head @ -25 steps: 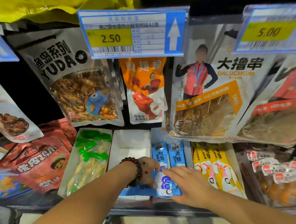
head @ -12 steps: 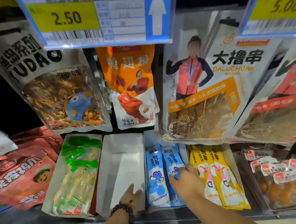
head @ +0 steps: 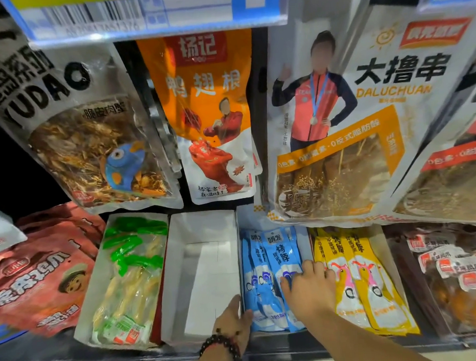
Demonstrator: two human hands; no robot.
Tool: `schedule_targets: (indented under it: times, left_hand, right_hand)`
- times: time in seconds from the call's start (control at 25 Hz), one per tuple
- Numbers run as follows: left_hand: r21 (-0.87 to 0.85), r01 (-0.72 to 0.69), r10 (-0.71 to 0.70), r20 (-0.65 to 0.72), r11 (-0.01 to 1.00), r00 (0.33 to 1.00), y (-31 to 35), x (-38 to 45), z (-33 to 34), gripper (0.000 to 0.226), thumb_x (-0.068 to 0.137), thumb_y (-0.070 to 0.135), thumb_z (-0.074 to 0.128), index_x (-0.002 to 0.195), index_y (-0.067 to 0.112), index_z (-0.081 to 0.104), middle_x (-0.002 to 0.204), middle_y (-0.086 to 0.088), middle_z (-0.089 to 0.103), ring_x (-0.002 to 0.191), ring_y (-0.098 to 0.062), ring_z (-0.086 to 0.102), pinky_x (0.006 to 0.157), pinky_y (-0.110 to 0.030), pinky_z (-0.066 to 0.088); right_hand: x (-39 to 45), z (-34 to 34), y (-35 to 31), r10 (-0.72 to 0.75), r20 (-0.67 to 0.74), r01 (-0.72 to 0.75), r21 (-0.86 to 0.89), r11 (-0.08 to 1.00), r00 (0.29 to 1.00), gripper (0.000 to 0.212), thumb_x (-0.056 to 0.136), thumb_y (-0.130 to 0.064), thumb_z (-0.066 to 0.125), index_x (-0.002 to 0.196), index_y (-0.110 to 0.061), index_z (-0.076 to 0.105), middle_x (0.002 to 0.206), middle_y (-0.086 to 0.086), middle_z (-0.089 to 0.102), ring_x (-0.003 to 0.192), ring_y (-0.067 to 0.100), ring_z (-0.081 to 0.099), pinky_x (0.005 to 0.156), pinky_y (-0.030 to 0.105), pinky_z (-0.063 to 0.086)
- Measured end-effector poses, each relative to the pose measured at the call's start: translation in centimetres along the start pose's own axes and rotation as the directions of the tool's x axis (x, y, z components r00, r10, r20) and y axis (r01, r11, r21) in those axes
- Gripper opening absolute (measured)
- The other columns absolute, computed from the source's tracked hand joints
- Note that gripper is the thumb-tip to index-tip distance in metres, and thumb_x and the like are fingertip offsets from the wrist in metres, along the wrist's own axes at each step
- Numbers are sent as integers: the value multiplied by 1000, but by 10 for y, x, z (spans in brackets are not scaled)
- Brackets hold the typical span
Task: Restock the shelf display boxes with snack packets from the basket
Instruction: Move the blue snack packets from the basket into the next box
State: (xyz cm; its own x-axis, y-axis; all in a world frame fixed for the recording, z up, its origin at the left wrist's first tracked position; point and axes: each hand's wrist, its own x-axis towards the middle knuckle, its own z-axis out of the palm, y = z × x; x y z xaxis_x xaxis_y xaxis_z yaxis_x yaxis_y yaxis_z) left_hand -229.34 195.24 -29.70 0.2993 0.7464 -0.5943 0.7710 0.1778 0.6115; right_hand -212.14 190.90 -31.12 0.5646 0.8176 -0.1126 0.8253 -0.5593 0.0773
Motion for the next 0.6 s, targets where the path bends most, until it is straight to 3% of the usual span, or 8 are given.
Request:
schedule_targets:
  times: [0.12,0.24,0.32,0.44,0.6]
  left_hand:
    - [28,10,-9,-22,1000,1000,5,-4,0,46,100,33,42,142,17,33,140,-5,50,119,-19,55,93,-25,48]
    - [2,46,-45,-34,999,998,12,-3,6,52,94,44,51,135,18,33,132,-4,55,93,-15,58,70,-19,52]
    - [-28,57,-59,-44,998,997,18,-5,12,69,80,52,64,130,22,27,122,-1,58,84,-11,58,62,-19,52]
    - [19,118,-117,-71,993,991,8,13,30,93,62,56,71,130,38,11,109,0,59,88,-17,66,76,-39,59]
    - [61,183,-177,-95,981,980,9,7,22,70,85,32,62,134,27,13,93,4,59,78,-13,63,74,-31,57]
  right_hand:
    - [-7,9,16,-200,-11,200,-2,980,980,58,85,-49,25,102,-19,71,127,6,52,115,28,42,99,48,25]
    - [-15,15,34,-341,54,345,-115,931,938,64,82,-51,27,115,-13,66,134,10,53,127,34,38,106,57,15]
    - [-20,13,38,-359,78,367,-171,914,930,65,87,-52,28,135,-13,49,147,11,40,141,35,20,110,59,0]
    - [-21,10,33,-320,117,337,-197,921,940,64,94,-50,28,146,-12,30,154,11,24,145,35,-2,108,61,-13]
    - [-23,12,25,-252,141,277,-194,941,957,62,96,-49,26,146,-11,30,154,11,25,145,34,-11,108,60,-16]
